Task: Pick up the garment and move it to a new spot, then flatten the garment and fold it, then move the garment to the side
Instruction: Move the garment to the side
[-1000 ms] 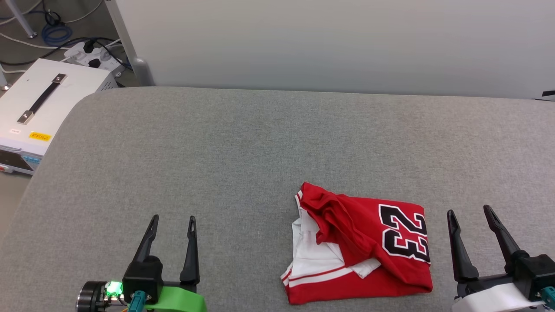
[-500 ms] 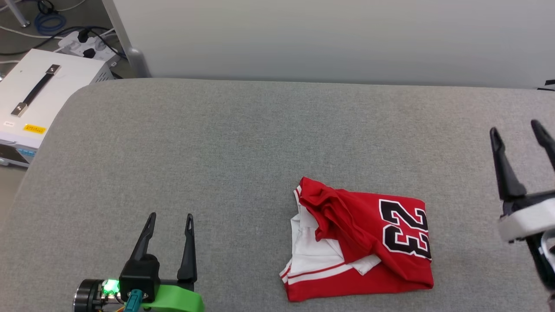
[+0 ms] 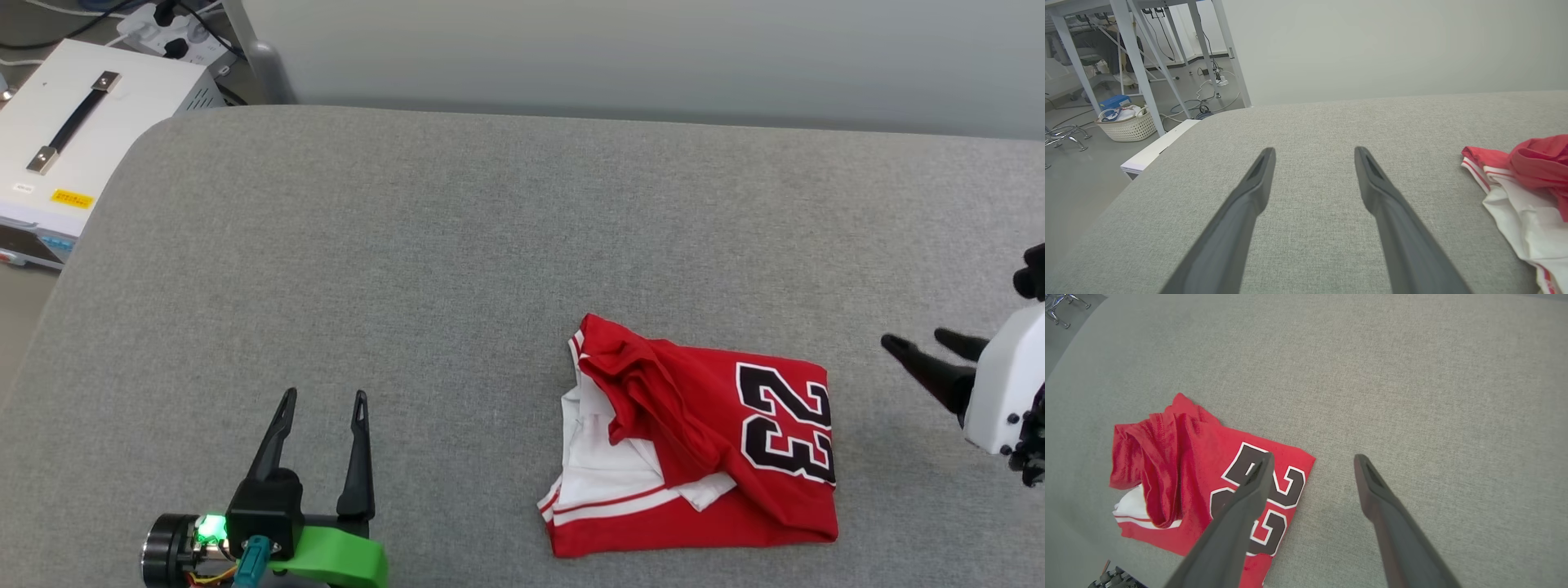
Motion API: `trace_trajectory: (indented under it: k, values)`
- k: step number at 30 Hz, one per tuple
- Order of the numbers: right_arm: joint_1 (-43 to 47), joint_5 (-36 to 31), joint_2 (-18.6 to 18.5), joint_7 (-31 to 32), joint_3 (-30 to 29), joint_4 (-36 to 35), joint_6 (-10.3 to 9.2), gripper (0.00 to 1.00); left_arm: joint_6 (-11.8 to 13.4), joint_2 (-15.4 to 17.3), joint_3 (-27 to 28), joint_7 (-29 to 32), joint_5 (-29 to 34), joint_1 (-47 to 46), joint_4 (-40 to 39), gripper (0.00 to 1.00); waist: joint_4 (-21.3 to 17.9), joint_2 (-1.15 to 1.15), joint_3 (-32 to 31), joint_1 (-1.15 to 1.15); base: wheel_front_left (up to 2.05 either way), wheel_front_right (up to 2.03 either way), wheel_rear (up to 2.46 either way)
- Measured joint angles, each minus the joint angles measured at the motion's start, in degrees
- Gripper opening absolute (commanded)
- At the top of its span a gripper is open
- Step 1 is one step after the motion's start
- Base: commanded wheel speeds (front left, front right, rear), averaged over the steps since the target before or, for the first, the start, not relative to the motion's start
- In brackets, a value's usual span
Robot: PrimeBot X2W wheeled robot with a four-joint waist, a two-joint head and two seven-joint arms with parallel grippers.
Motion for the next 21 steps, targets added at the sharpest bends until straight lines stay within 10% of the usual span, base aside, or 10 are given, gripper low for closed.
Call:
trace_trajectory:
  k: [21]
  values:
    - [-0.42, 6.60, 2.50, 1.30, 10.96, 11.51, 0.00, 1.00, -0.99, -0.85, -1.09, 0.00, 0.07, -4.97, -0.02, 1.00, 3.00, 0.00, 7.31, 0.00, 0.00, 0.00, 0.00]
